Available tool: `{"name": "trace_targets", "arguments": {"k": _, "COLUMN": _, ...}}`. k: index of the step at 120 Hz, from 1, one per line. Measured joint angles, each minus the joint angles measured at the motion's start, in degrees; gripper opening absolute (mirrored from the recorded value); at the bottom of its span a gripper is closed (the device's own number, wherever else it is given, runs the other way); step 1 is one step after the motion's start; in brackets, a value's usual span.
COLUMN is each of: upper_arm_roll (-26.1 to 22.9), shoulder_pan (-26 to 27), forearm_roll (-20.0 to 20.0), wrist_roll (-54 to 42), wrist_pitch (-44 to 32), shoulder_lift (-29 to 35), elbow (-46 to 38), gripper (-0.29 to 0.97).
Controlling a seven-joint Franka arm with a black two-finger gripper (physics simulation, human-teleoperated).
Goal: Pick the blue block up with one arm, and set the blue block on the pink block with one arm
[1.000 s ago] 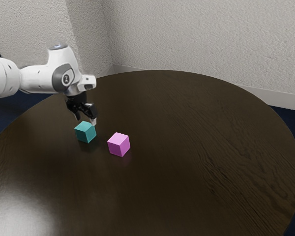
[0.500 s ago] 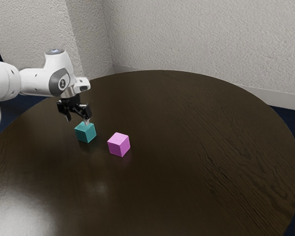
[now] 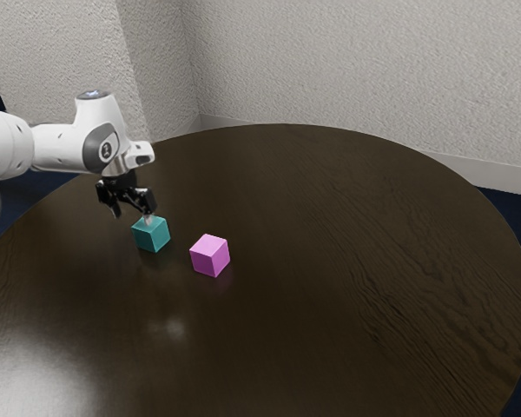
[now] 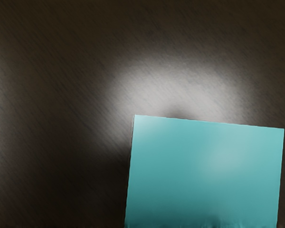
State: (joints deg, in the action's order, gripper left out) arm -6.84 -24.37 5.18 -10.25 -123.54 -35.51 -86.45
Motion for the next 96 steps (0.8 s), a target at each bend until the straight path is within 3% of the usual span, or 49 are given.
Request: {"name": "trace_targets", "arguments": {"k": 96, "upper_arm_roll": -3.6, "shoulder_pan": -0.3, "forearm_roll": 0.9, "wrist_roll": -5.3, "wrist_pitch": 5.2, "shoulder_lift": -6.9, "elbow": 9.3, "gripper": 0.68}}
